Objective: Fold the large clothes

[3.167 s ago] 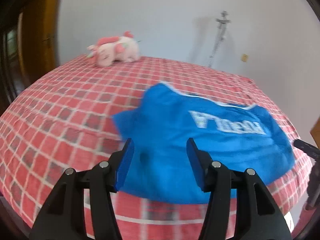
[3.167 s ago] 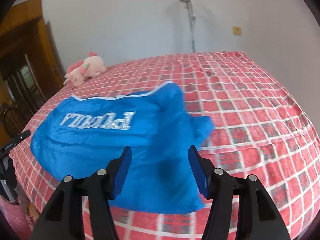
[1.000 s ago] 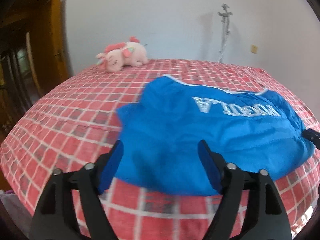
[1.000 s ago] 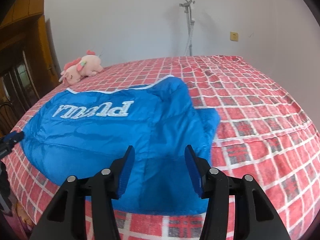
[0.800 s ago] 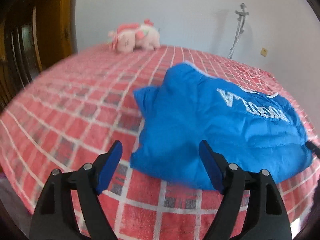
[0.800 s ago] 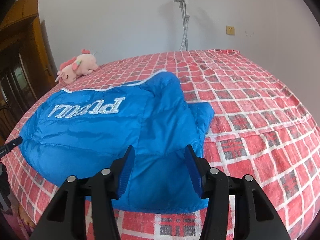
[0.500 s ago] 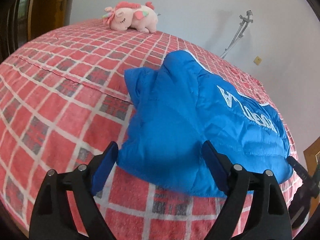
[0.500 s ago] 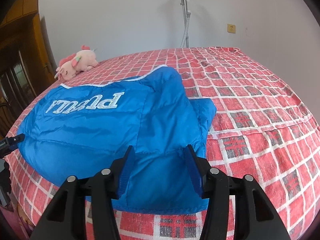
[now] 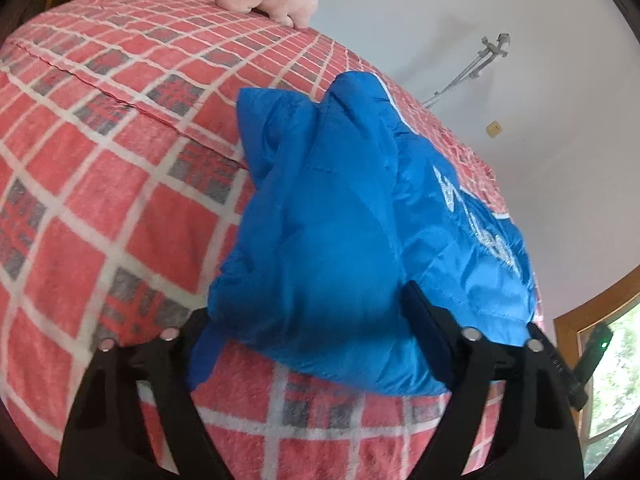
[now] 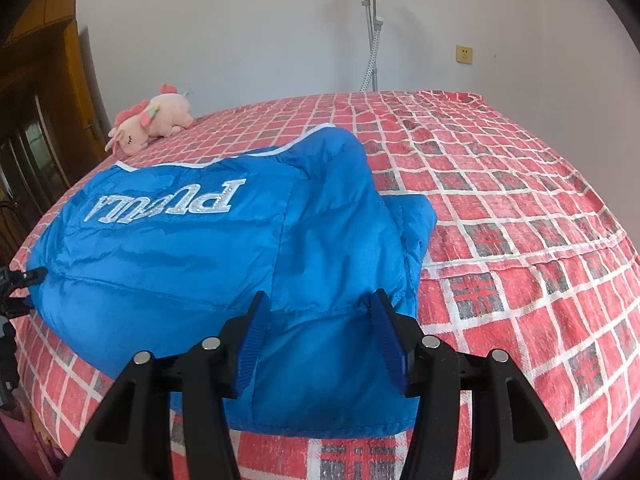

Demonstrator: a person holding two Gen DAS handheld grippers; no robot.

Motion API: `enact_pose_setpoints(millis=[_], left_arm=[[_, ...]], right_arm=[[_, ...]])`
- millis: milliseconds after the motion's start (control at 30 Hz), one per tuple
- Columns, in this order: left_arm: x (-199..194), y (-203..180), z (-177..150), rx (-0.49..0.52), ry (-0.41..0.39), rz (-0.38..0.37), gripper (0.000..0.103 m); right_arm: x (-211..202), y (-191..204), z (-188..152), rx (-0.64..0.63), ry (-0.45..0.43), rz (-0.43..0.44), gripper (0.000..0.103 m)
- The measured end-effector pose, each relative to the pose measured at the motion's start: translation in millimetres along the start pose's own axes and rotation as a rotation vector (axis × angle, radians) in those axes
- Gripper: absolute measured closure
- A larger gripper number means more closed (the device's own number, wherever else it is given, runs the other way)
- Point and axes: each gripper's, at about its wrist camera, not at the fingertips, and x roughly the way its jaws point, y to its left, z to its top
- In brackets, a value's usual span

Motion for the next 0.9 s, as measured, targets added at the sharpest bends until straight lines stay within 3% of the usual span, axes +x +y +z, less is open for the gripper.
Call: enact_pose_setpoints(millis=[67, 133, 233, 333, 667, 900], left_arm=[[1, 1, 2, -0.028, 0.007, -0.059, 0.052], [-3, -2, 2, -0.036, -0.014, -0.088, 0.061], [-14, -17, -4, 0.02, -0.058, -0.055, 0.07], [-11, -18, -7, 0.019, -0.056, -0.033, 0.07], [0, 7, -17, -0.035, -0.032, -0.103, 0.07], [-23, -12, -20, 0.022, -0.116, -0.083, 0.077]], right_arm=[[0, 0, 0, 0.001, 0.001, 0.001, 0.05], [1, 0, 0, 0.004, 0.006, 0.004, 0.05], [0, 1, 0, 0.014, 0.02, 0.005, 0.05], [3, 0, 0, 0.026, 0.043, 0.009, 0.049], [14, 0, -3, 0.028, 0.065, 0.001, 0.049], [-1, -7, 6, 0.08, 0.07, 0.041, 0.048]])
